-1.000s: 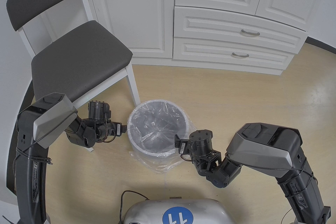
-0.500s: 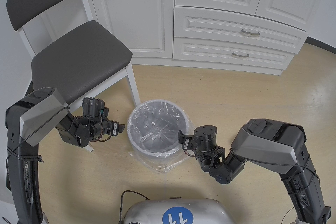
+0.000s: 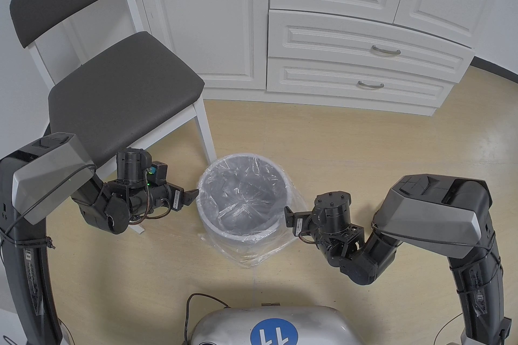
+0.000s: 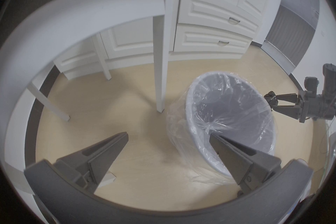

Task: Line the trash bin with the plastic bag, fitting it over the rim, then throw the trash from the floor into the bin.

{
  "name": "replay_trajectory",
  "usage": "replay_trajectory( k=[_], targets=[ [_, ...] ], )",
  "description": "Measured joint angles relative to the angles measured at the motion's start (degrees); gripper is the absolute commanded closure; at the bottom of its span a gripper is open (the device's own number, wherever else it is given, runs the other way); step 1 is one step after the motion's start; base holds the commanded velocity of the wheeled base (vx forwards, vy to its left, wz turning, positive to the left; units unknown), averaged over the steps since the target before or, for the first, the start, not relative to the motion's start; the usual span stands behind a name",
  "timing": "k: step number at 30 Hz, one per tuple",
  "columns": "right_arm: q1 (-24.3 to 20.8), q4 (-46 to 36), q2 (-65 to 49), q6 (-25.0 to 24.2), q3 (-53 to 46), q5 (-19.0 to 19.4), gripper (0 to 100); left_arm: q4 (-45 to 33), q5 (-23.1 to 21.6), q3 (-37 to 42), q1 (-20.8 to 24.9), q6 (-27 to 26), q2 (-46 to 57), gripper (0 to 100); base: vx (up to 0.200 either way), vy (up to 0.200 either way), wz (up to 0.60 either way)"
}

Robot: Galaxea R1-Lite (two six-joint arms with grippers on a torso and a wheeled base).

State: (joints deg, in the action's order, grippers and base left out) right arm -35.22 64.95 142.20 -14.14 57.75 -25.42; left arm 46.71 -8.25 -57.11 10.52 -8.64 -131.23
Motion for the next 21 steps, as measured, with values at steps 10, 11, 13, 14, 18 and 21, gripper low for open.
replay_trajectory(
  k=[10,11,13,14,18,21],
  targets=[
    [1.9,0.7,-4.6,5.1,-5.4,0.7,0,3.6,-2.0,4.6,0.5,-1.4,3.0,0,0.0,0.0,0.0],
    [2.0,0.7,-5.2,6.0,-6.1,0.7,0,3.7,-2.7,5.0,0.6,-1.4,3.5,0,0.0,0.0,0.0],
    [2.2,0.8,-6.4,7.7,-7.7,0.7,0,3.7,-4.2,6.1,0.8,-1.4,4.5,0,0.0,0.0,0.0],
    [2.3,1.0,-7.2,8.7,-8.7,0.6,0,3.7,-5.0,6.7,0.9,-1.4,5.2,0,0.0,0.0,0.0],
    [2.2,3.2,-10.1,12.3,-12.6,0.6,0,3.7,-7.4,8.7,1.4,-1.4,7.6,0,0.0,0.0,0.0],
    [2.1,5.7,-12.3,15.6,-15.8,0.5,0,3.7,-8.1,10.1,1.9,-1.5,9.4,0,0.0,0.0,0.0]
  ],
)
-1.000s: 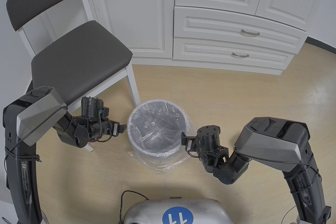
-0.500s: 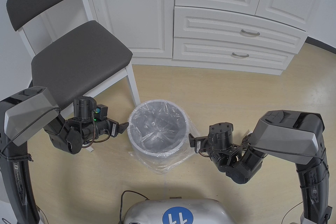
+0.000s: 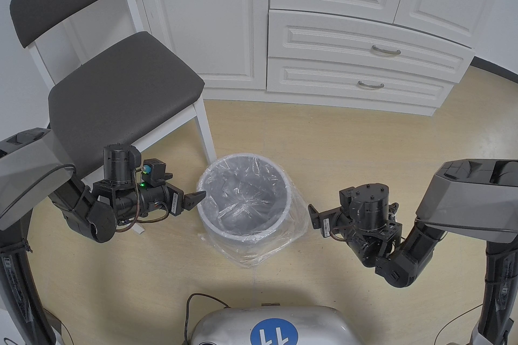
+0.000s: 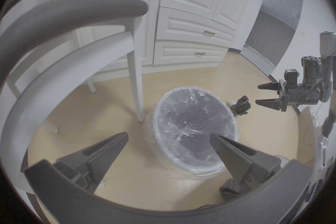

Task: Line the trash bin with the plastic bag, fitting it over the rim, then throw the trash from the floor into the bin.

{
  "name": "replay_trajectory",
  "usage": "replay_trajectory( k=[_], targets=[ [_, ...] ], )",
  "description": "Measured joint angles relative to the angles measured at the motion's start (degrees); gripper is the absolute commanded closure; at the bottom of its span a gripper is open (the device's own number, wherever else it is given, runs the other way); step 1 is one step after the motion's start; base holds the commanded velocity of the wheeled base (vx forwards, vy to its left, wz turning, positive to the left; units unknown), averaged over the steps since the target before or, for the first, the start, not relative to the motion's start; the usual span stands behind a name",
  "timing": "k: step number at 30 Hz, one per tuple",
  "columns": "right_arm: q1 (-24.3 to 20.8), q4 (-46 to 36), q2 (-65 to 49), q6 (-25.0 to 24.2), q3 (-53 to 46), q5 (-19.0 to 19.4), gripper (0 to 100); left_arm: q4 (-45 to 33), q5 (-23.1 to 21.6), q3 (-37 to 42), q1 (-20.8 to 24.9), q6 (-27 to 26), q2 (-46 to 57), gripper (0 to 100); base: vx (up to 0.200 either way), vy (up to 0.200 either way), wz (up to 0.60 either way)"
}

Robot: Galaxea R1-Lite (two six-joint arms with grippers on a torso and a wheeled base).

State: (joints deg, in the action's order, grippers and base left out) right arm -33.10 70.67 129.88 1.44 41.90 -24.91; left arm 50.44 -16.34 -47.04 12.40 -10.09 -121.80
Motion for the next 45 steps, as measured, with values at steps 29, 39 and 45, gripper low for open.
replay_trajectory(
  k=[29,39,45],
  targets=[
    [8.0,1.0,-16.9,10.6,-11.4,-1.4,0,13.0,8.8,12.2,6.1,15.9,16.4,0,0.0,0.0,0.0],
    [13.1,-21.1,-22.9,1.8,-6.7,-1.2,0,3.1,10.1,16.0,6.2,17.1,24.8,0,0.0,0.0,0.0],
    [14.6,-35.4,-27.3,-1.5,-4.0,-0.6,0,-10.7,11.0,16.7,6.3,21.2,34.9,0,0.0,0.0,0.0]
  ],
)
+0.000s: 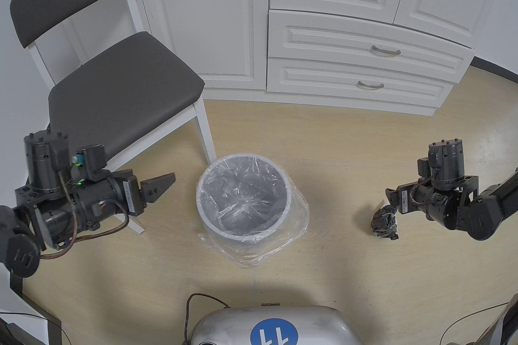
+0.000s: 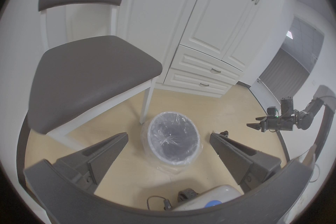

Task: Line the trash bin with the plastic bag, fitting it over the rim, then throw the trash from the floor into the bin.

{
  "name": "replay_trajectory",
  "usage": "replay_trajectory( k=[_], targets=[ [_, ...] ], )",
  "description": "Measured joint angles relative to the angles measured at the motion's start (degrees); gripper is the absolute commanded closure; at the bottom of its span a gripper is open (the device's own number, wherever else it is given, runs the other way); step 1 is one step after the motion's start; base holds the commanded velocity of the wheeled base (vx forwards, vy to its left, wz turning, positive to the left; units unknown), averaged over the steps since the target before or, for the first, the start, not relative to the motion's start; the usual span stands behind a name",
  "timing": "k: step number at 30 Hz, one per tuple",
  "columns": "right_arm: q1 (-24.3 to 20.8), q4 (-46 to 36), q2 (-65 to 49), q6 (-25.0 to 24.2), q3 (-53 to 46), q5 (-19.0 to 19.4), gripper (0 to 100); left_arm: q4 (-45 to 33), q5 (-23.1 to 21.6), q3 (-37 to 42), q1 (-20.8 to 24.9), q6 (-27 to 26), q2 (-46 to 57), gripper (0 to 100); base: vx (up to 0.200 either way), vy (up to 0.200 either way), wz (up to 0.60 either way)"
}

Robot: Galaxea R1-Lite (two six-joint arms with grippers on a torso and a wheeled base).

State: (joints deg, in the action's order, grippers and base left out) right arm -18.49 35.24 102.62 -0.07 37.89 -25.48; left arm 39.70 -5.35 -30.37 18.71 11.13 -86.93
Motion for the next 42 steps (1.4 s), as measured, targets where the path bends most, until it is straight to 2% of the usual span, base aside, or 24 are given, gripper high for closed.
replay_trajectory(
  k=[4,9,12,17,21,29,34,42],
  targets=[
    [1.7,-6.6,-0.9,-1.2,3.9,1.7,0,-6.2,1.7,1.8,-0.1,2.8,6.8,0,0.0,0.0,0.0],
    [4.9,-8.3,2.1,-1.5,8.5,4.9,0,-6.9,3.5,4.7,0.0,2.9,12.3,0,0.0,0.0,0.0],
    [7.5,-8.8,5.7,-0.7,11.9,8.3,0,-6.9,4.1,5.4,0.5,2.3,14.5,0,0.0,0.0,0.0],
    [11.4,-10.8,12.9,1.3,19.6,12.6,0,-6.9,4.7,5.7,1.0,-2.8,16.9,0,0.0,0.0,0.0],
    [13.3,-12.9,19.5,1.6,25.5,13.7,0,-6.9,4.9,5.9,1.0,-7.5,18.1,0,0.0,0.0,0.0],
    [16.3,-14.3,34.2,0.7,36.2,14.6,0,-6.9,5.1,6.2,0.9,-9.9,19.7,0,0.0,0.0,0.0],
    [17.8,-16.3,41.9,-2.0,43.2,16.6,0,-6.9,6.1,6.3,0.9,-10.4,20.6,0,0.0,0.0,0.0],
    [18.4,-27.2,48.5,-9.4,53.9,19.7,0,-6.9,6.5,6.4,1.1,-10.7,21.4,0,0.0,0.0,0.0]
  ],
)
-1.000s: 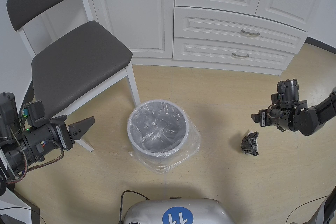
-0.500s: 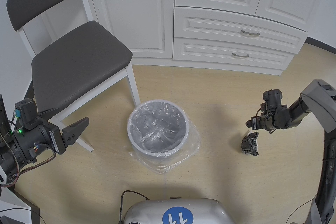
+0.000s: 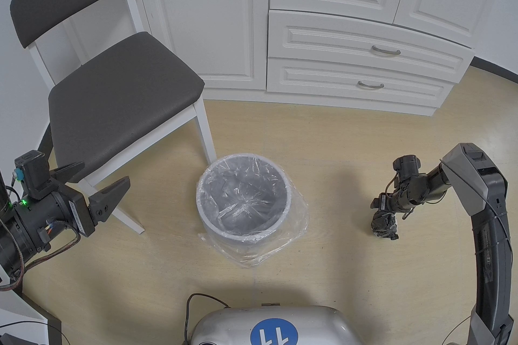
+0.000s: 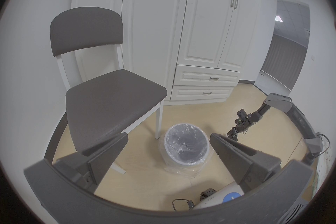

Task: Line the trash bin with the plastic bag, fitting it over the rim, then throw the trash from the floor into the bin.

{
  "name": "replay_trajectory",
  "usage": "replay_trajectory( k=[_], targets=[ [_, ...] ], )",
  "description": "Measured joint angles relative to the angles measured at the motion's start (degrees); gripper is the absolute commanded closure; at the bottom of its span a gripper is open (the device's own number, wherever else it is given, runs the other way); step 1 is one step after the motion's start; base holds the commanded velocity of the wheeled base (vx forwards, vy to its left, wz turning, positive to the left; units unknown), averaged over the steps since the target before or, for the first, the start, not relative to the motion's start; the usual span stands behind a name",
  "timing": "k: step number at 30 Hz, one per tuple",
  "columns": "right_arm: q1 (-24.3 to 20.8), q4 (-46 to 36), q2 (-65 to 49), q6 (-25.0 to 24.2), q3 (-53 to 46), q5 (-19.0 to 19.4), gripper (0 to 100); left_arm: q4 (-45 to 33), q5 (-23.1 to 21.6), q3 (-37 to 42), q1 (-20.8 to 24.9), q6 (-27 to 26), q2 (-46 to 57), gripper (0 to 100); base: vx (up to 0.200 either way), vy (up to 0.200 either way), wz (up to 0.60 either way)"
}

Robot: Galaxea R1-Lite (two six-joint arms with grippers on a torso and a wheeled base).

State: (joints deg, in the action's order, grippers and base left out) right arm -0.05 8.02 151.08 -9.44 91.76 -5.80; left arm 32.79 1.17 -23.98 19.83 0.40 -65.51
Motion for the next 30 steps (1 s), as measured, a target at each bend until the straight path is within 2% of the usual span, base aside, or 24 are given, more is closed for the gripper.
replay_trajectory(
  k=[6,25,26,30],
  targets=[
    [0.0,-8.0,5.2,-4.9,8.8,0.0,0,0.0,0.0,0.0,0.0,-0.1,0.9,0,0.0,0.0,0.0],
    [0.1,-8.9,9.8,-6.8,12.5,-0.2,0,0.0,0.0,0.2,-0.3,-0.2,2.3,0,0.0,0.0,0.0],
    [0.1,-8.9,9.8,-6.8,12.5,-0.2,100,0.0,0.0,0.2,-0.3,-0.2,2.3,0,0.0,0.0,0.0],
    [0.2,-8.9,9.9,-6.8,12.6,-0.2,100,-0.1,0.0,0.2,-0.3,-0.2,2.4,0,0.0,0.0,0.0]
  ],
)
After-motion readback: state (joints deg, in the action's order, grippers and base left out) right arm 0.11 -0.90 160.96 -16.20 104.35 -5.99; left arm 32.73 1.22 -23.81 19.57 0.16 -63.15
